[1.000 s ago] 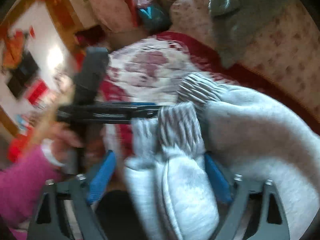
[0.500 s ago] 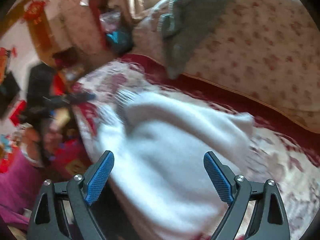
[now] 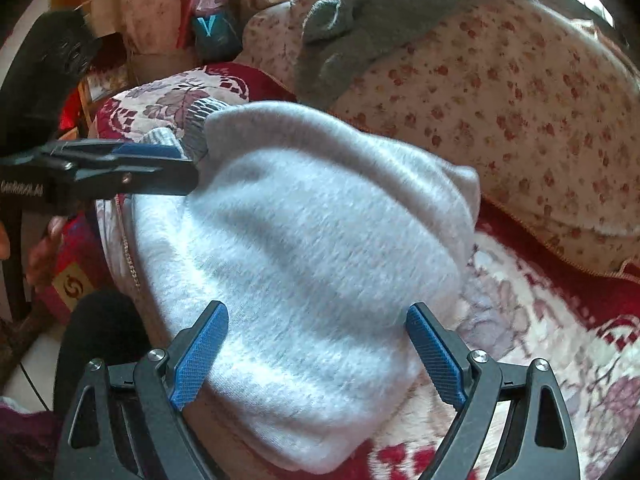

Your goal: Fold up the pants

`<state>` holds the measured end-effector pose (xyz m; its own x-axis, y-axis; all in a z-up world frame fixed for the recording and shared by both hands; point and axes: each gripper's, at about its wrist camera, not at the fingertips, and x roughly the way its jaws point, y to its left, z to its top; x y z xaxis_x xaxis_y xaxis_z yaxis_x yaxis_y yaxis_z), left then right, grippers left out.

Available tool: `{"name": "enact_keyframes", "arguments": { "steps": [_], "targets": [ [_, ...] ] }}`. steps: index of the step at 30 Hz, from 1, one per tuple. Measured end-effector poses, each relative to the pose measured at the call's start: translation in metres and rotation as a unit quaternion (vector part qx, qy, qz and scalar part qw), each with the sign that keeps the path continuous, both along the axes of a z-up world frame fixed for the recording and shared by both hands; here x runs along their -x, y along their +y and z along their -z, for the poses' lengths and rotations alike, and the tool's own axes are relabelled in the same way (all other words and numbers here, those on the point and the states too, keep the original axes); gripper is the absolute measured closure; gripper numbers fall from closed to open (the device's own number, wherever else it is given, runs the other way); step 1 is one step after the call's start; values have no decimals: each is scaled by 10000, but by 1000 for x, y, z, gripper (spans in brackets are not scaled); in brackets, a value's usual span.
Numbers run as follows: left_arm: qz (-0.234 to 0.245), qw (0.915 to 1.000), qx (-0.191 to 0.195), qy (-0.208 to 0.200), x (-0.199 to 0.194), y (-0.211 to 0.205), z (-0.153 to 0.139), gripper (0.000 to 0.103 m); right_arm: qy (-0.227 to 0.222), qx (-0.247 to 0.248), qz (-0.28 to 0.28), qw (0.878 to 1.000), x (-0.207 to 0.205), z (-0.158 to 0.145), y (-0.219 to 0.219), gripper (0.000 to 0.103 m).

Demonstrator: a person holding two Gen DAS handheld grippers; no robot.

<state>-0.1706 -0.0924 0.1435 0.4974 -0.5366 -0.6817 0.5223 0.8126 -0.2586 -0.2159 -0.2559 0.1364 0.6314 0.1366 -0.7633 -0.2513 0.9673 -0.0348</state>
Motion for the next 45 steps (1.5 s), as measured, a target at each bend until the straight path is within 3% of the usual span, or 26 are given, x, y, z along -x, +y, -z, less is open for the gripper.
{"name": "enact_keyframes", "arguments": {
  "steps": [8,14,19,25,29,32,35,45],
  "targets": [
    [-402,9983,-225,-370,21,1,11,22,71,-125,-22,9999,1,-1,-4,9],
    [-522,9985,-5,-152,22,13,11,22,44,-572,137,9983,-10,-17,-22,9],
    [-560,9982,-98,-185,25,11,14,22,59,-1046,338,9939,-33,-29,-30,9],
    [-689,9975,-85,-142,23,12,13,22,150,-1079,565,9924,-65,-26,-27,8],
    [-840,9962,-127,-166,21,8,0,22,99,-1242,515,9909,-60,-32,-28,8],
    [-1034,9932,-367,-399,17,3,-12,22,132,-1178,506,9917,-54,-32,-31,8],
    [-1244,9896,-454,-566,12,3,-22,15,177,-1298,510,9901,-47,-31,-39,6],
    [-1552,9854,-563,-424,-9,9,-18,13,350,-1627,755,9831,-35,-21,-74,0]
  ]
}}
